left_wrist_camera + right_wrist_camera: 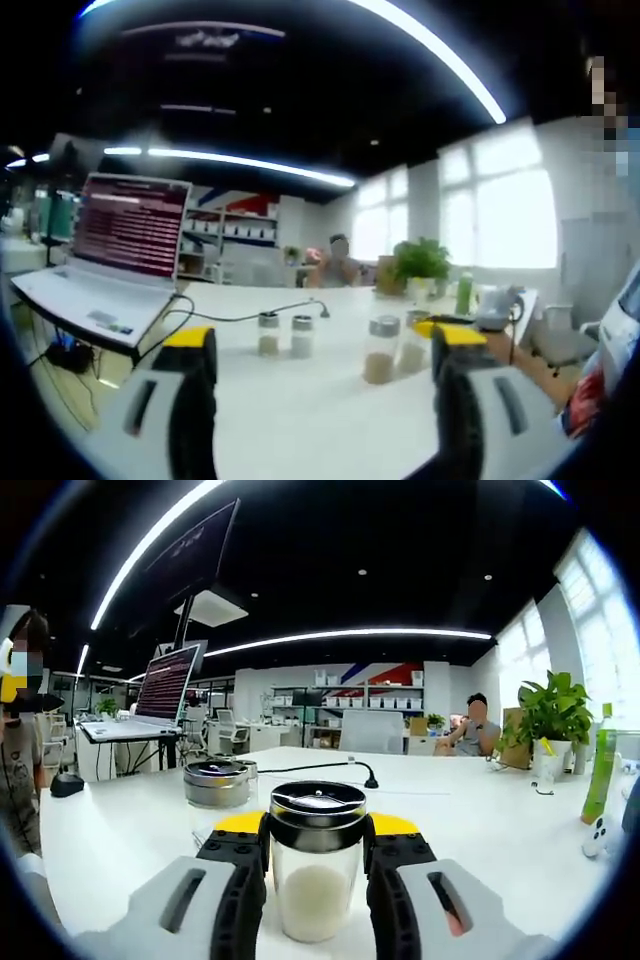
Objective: Rotate the seasoning bottle until the label or dispensing opening points toward the visible target arrow and the bottle remains upright within the marked orientation range
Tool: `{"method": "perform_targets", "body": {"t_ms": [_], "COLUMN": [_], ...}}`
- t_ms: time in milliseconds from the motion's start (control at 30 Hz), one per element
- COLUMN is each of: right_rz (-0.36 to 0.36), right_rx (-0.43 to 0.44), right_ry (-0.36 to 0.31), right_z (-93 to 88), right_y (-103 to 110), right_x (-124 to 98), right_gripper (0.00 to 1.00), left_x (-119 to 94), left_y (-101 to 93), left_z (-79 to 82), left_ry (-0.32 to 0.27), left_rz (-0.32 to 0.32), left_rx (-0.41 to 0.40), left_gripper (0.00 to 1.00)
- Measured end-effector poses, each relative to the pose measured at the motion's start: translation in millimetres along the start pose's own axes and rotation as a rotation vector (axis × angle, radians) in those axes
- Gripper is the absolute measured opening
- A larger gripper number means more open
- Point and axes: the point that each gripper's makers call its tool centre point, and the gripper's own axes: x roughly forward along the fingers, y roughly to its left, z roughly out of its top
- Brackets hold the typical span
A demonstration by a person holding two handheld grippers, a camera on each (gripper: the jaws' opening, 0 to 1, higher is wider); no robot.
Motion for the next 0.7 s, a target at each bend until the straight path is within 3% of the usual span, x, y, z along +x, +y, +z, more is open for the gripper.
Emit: {"method": "perform_targets", "body": {"t_ms": [367, 700], "right_rz": [-0.097, -0.099], "right_rx": [-0.001, -0.027], "right_ry": [-0.003, 0.007], "right_z": [-0.3, -0.9], "right_y": [1.2, 0.7], "right_x": [-0.9, 0.0], "right_gripper": [0.37, 0.38], "left_x": [1.6, 2.5], "left_y": [-0.9, 0.8], "left_z": [-1.1, -2.9], "left_ry": [0.002, 0.008], "left_rz": [-0.005, -0.004], "left_rx": [-0.004, -0.007], "left_gripper": [0.94, 0.94]}}
